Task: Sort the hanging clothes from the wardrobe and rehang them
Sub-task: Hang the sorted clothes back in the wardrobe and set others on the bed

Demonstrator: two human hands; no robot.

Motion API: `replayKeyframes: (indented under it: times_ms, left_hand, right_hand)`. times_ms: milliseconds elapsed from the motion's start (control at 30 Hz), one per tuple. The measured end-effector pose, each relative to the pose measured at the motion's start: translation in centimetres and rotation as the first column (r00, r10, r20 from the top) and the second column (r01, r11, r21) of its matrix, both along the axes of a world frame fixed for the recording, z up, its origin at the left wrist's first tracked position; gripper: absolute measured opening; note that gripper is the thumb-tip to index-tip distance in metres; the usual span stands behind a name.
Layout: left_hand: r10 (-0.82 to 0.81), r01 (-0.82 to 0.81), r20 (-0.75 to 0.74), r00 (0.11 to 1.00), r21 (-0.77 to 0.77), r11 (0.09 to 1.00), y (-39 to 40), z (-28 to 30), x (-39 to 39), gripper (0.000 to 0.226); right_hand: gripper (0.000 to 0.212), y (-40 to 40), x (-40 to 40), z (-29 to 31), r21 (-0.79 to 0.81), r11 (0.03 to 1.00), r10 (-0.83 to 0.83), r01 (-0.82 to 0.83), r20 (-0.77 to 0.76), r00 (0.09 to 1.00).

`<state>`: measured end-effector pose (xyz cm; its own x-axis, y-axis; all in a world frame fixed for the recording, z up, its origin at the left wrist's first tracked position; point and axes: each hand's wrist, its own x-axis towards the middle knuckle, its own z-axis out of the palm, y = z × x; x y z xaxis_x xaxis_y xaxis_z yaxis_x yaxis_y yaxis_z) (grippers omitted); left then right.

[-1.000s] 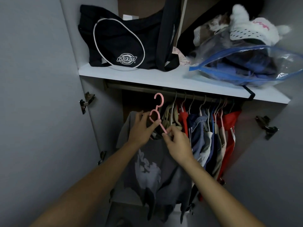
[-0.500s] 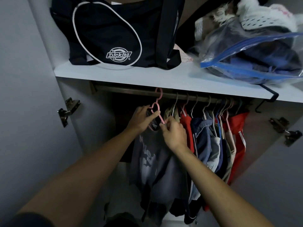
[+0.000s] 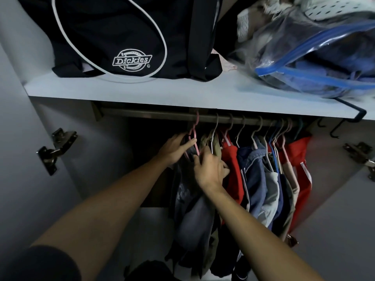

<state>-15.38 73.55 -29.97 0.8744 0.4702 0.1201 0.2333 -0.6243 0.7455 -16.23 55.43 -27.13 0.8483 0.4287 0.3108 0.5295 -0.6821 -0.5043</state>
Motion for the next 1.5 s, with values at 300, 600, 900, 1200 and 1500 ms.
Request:
replayKeyframes:
  times_ms: [300,600,900,1200,1500]
  left_hand:
    - [-0.063,0.066,-0.050,0.997,0.047,0.997,1.7,-1.9,3.4,0.104]
    - [-0.025,0.040,-0.148,0.989,0.099,0.994,-0.8,0.1,2.7,0.079]
    - [0.295,-0.204,-0.250,0.922,0.335,0.920,-8.1,0.6,-6.3,0.075]
    - [0.529,-0.401,-0.185,0.828,0.465,0.789,-22.7,1.9,-25.9,0.068]
    - [0.857,-0.728,-0.149,0.494,0.468,0.501,-41.8,2.4,-49.4,0.059]
  right_hand:
    - [0.023,-0.3,1.8,-1.4,-0.087,0.996,-0.014,0.022,0.094,0.995]
    - [0.033,-2.0,2.5,-3.0,-0.196,0.980,-0.002,0.045,0.212,0.977]
    - [0.045,-8.6,1.0,-2.7,-0.188,0.961,0.233,-0.205,0.140,0.962]
    - [0.056,-15.3,-7.4,-2.2,-0.039,0.774,0.634,-0.632,0.040,0.773]
    - [0.044,-20.8,-28.9,-2.9,0.116,0.323,0.944,-0.939,0.023,0.328]
